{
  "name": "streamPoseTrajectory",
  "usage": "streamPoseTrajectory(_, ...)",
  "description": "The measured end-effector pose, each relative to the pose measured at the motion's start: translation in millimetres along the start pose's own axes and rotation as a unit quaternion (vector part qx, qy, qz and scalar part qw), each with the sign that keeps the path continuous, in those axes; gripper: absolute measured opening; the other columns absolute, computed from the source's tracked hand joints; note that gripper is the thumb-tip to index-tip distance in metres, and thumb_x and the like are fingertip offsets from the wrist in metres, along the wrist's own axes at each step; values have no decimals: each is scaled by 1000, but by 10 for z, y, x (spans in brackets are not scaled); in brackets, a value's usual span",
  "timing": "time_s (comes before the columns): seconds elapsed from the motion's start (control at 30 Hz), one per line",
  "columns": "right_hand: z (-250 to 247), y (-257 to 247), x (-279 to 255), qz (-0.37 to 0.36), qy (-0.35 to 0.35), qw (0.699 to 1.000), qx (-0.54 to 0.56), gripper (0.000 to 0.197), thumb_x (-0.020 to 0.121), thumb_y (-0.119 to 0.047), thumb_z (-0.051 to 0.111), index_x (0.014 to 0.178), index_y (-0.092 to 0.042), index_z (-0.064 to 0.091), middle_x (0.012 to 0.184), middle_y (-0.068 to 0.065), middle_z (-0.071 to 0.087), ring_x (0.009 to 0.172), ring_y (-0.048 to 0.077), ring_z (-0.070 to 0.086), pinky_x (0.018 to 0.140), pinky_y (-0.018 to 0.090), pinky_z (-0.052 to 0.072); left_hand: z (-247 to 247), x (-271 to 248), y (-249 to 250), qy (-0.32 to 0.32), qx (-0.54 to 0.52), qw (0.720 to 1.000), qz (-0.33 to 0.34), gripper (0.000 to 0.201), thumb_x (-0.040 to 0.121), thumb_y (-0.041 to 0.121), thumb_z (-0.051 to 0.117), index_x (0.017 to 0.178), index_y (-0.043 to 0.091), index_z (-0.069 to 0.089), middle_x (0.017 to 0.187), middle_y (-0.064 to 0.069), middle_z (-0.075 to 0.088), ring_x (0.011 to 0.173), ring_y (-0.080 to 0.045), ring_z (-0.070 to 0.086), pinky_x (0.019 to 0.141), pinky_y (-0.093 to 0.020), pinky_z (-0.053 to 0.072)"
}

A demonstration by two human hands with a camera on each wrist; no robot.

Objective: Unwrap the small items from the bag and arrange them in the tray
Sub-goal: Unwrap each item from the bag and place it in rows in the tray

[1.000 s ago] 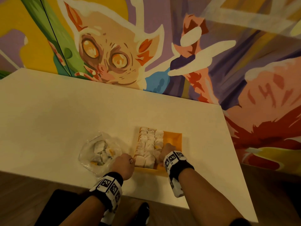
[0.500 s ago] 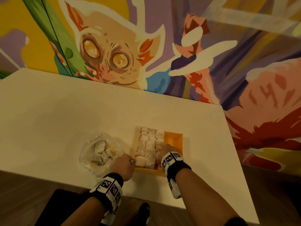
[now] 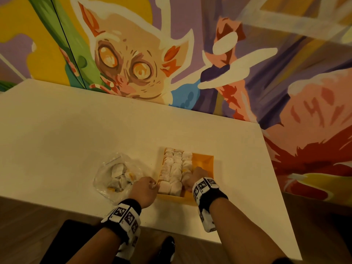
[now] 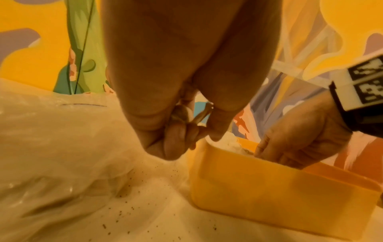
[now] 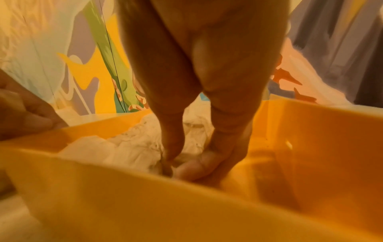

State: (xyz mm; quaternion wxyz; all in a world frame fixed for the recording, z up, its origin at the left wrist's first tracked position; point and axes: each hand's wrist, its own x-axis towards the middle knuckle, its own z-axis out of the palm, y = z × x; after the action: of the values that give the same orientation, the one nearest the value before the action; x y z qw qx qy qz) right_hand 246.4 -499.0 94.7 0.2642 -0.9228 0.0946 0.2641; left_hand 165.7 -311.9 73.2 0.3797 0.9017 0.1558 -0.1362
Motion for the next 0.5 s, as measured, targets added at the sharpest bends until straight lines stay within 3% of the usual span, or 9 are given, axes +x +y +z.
streamPoseTrajectory(0.07, -9, 49, 10, 7, 24, 999, -25, 26, 84, -27, 68, 99, -14, 51, 112, 10, 58, 101, 26, 58, 75, 31, 43, -99, -74, 57, 3, -47, 999, 3, 32, 87, 35, 68, 113, 18, 62, 110, -1, 61, 106, -21, 60, 85, -27, 46)
streamPoseTrajectory(0.13, -53, 4, -64, -8, 59, 997, -39, 35, 86, -27, 63, 116, -10, 53, 117, 11, 61, 107, 30, 59, 74, 32, 46, -197, -142, 130, -20, -83, 996, 17, 42, 83, 33, 73, 121, 23, 58, 113, 2, 55, 110, -18, 56, 88, -26, 44)
streamPoseTrajectory(0.2, -62, -84, -149, -72, 89, 993, 18, 25, 88, -22, 63, 111, -14, 58, 109, 6, 65, 103, 25, 62, 73, 26, 48, -265, -208, 192, -53, -149, 987, 27, 45, 81, 21, 76, 123, 25, 58, 113, 1, 57, 101, -16, 57, 84, -28, 47)
streamPoseTrajectory(0.3, -59, -297, -400, -204, 42, 967, 147, 8, 87, -22, 69, 94, -21, 66, 93, -9, 67, 92, 10, 64, 70, 17, 47, -325, -294, 265, -81, -249, 965, 33, 50, 80, 0, 72, 123, 20, 59, 88, -4, 59, 70, -16, 57, 65, -29, 52)
streamPoseTrajectory(0.4, -36, -425, -595, -252, -57, 954, 154, 25, 80, -39, 75, 98, -22, 70, 96, -7, 68, 82, 7, 65, 65, 19, 50, -368, -336, 316, -73, -287, 953, 69, 51, 80, -11, 65, 124, 15, 58, 89, -9, 63, 71, -18, 62, 64, -29, 55)
streamPoseTrajectory(0.5, -12, -439, -604, -254, -31, 961, 103, 26, 78, -33, 78, 97, -18, 69, 93, -3, 68, 84, 14, 66, 69, 26, 56, -402, -361, 348, -65, -331, 937, 89, 48, 83, -15, 61, 120, 15, 59, 92, -19, 65, 74, -18, 66, 64, -29, 57)
